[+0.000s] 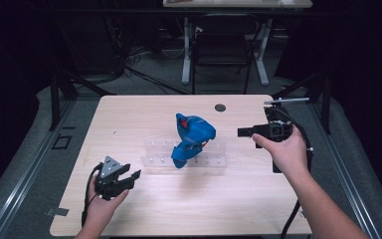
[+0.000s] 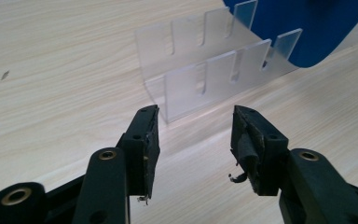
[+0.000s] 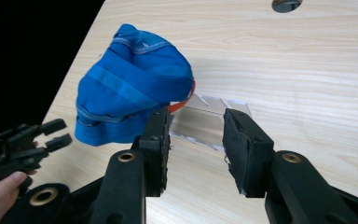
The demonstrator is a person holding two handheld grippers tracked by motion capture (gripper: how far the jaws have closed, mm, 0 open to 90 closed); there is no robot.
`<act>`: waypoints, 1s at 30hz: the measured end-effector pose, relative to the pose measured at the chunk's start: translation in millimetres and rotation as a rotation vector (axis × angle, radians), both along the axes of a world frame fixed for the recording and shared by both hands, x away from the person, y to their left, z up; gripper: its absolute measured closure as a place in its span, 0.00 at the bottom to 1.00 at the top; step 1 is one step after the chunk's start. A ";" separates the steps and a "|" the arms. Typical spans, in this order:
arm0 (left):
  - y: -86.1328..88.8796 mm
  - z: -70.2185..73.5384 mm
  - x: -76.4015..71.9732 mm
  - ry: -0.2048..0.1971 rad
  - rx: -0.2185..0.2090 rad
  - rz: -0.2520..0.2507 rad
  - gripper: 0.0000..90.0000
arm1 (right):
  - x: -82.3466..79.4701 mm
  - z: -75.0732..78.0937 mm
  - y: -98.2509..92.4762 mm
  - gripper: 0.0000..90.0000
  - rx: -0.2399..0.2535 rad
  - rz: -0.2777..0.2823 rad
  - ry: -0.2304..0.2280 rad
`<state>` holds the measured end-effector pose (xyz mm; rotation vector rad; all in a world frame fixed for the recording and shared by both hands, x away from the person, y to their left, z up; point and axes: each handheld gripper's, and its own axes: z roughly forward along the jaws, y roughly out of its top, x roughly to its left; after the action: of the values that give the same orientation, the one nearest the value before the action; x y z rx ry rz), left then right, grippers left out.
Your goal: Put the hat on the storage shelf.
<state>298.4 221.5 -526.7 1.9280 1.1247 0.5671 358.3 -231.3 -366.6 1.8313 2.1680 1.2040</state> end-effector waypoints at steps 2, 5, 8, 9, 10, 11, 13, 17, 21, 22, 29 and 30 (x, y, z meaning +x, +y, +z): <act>5.3 -1.2 -0.7 0.006 -0.005 0.012 0.56 | -2.8 -0.6 -3.2 0.67 -0.005 -0.003 -0.005; 14.3 -3.1 -2.4 0.015 -0.011 0.027 0.54 | -6.6 -0.8 -7.4 0.66 -0.016 -0.001 -0.006; 22.1 -4.9 -4.4 0.022 -0.016 0.040 0.53 | -11.4 -1.3 -10.1 0.65 -0.034 -0.003 -0.012; 25.2 -6.1 -5.3 0.024 -0.022 0.046 0.53 | -13.2 -1.7 -11.0 0.65 -0.045 -0.005 -0.018; 27.1 -6.7 -5.7 0.025 -0.023 0.049 0.53 | -15.2 -2.3 -12.3 0.65 -0.059 -0.002 -0.023; 30.0 -7.9 -6.4 0.026 -0.032 0.051 0.52 | -16.3 -2.8 -12.9 0.64 -0.065 -0.003 -0.026; 35.0 -10.5 -7.6 0.027 -0.046 0.044 0.51 | -19.6 -4.5 -15.1 0.63 -0.088 -0.007 -0.039; 43.2 -19.8 -10.7 0.026 -0.054 0.054 0.50 | -23.4 -8.8 -17.6 0.63 -0.094 -0.003 -0.046; 47.8 -24.8 -9.6 0.036 -0.074 0.070 0.49 | -26.2 -14.8 -19.2 0.62 -0.111 -0.006 -0.057; 49.5 -24.7 -9.3 0.042 -0.080 0.073 0.49 | -26.6 -15.8 -19.3 0.62 -0.132 -0.005 -0.051; 50.3 -27.8 -9.7 0.043 -0.077 0.076 0.49 | -36.0 -19.5 -10.8 0.61 -0.232 0.001 -0.117; 50.4 -27.8 -9.8 0.043 -0.079 0.075 0.48 | -37.8 -22.2 -9.6 0.61 -0.224 0.007 -0.124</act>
<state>288.6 271.9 -554.6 1.8446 1.2329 0.5166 320.5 -240.9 -388.8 1.6171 2.1441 0.9990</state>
